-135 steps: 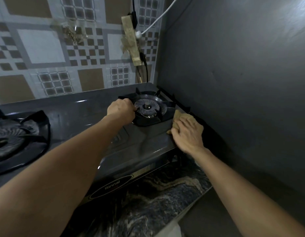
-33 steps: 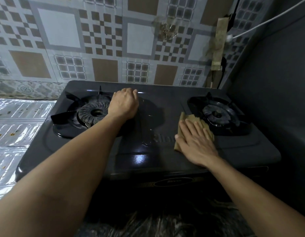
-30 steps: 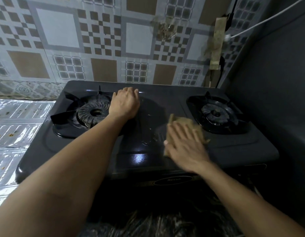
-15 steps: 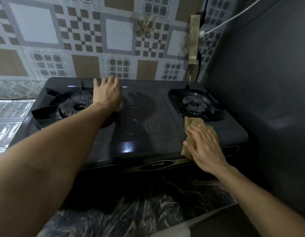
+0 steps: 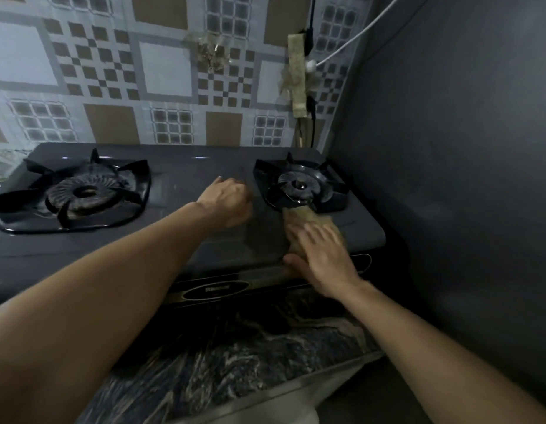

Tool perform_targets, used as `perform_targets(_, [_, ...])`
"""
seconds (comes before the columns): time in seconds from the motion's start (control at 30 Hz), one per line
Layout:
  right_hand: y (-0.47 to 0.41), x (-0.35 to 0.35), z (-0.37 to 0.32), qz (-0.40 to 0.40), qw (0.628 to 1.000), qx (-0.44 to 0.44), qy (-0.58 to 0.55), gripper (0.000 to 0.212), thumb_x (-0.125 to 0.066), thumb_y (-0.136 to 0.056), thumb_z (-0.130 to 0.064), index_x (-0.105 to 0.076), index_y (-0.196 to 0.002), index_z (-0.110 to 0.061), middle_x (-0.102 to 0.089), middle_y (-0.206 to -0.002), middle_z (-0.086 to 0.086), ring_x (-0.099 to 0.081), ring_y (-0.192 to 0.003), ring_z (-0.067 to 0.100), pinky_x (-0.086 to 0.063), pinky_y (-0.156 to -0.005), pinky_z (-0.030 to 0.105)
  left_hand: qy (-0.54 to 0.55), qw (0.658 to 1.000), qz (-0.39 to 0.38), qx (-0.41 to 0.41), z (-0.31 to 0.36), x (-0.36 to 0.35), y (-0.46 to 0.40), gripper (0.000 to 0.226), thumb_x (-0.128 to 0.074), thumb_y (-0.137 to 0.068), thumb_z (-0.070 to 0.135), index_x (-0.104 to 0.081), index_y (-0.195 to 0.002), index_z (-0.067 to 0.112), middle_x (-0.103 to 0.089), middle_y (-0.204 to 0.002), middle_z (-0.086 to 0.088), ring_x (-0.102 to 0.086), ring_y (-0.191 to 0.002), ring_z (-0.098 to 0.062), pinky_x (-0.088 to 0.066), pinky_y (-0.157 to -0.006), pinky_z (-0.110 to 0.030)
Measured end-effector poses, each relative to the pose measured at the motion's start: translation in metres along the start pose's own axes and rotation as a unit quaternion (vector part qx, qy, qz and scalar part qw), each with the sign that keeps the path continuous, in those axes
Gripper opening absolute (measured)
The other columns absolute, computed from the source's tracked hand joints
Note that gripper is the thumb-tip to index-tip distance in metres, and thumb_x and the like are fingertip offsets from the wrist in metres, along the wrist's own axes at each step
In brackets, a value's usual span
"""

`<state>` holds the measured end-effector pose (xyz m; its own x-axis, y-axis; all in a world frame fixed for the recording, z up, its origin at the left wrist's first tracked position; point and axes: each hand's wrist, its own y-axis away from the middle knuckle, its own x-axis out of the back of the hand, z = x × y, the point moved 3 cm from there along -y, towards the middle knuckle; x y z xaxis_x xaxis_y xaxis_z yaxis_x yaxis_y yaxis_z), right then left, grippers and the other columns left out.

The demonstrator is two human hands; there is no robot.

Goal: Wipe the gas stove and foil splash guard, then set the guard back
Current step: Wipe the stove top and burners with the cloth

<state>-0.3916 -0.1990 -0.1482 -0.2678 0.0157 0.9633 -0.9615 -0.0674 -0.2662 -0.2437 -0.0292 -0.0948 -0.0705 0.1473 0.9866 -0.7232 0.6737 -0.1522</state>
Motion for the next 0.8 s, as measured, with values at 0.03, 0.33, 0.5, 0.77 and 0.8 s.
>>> perform_targets(0.03, [0.005, 0.002, 0.024, -0.006, 1.000, -0.016, 0.005, 0.077, -0.017, -0.090, -0.071, -0.046, -0.139, -0.018, -0.049, -0.142, 0.002, -0.041, -0.134, 0.022, -0.025, -0.112, 0.037, -0.010, 1.000, -0.003, 0.009, 0.006, -0.002, 0.001, 0.035, -0.042, -0.091, 0.026, -0.069, -0.111, 0.017, -0.064, -0.122, -0.006, -0.054, -0.118, -0.026, -0.030, -0.111, -0.044])
perform_targets(0.33, [0.004, 0.005, 0.125, -0.016, 0.991, -0.116, -0.070, 0.080, -0.013, -0.089, -0.072, -0.040, -0.144, -0.020, -0.035, -0.153, -0.001, -0.025, -0.144, 0.018, -0.021, -0.117, 0.038, -0.029, 0.993, -0.047, 0.100, 0.039, -0.011, 0.019, 0.038, -0.040, -0.088, 0.026, -0.065, -0.117, 0.021, -0.062, -0.126, -0.007, -0.049, -0.123, -0.026, -0.027, -0.111, -0.050])
perform_targets(0.5, [-0.009, 0.005, 0.146, -0.076, 0.959, -0.211, -0.176, 0.056, -0.027, -0.101, -0.050, -0.028, -0.151, -0.025, -0.013, -0.162, -0.005, -0.012, -0.147, 0.022, -0.010, -0.118, 0.034, -0.060, 0.983, -0.119, 0.127, 0.054, -0.008, 0.036, 0.052, -0.033, -0.097, 0.033, -0.037, -0.146, 0.018, -0.019, -0.160, -0.008, -0.007, -0.149, -0.028, -0.005, -0.115, -0.063])
perform_targets(0.77, [0.026, -0.009, 0.091, 0.036, 0.939, -0.335, -0.070, 0.055, -0.020, -0.100, -0.042, -0.040, -0.139, -0.010, -0.028, -0.152, 0.019, -0.032, -0.132, 0.044, -0.023, -0.106, 0.056, -0.041, 0.984, -0.086, 0.151, 0.057, -0.004, 0.064, 0.050, -0.033, -0.096, 0.031, -0.041, -0.145, 0.021, -0.016, -0.161, -0.008, -0.007, -0.149, -0.027, -0.006, -0.114, -0.064])
perform_targets(0.8, [0.025, -0.010, 0.089, 0.010, 0.936, -0.344, -0.071, 0.059, -0.017, -0.099, -0.046, -0.036, -0.143, -0.011, -0.024, -0.154, 0.019, -0.025, -0.137, 0.045, -0.019, -0.109, 0.060, -0.039, 0.984, -0.084, 0.152, 0.056, -0.005, 0.066, 0.049, -0.033, -0.097, 0.032, -0.041, -0.145, 0.022, -0.016, -0.161, -0.008, -0.008, -0.149, -0.027, -0.006, -0.114, -0.064])
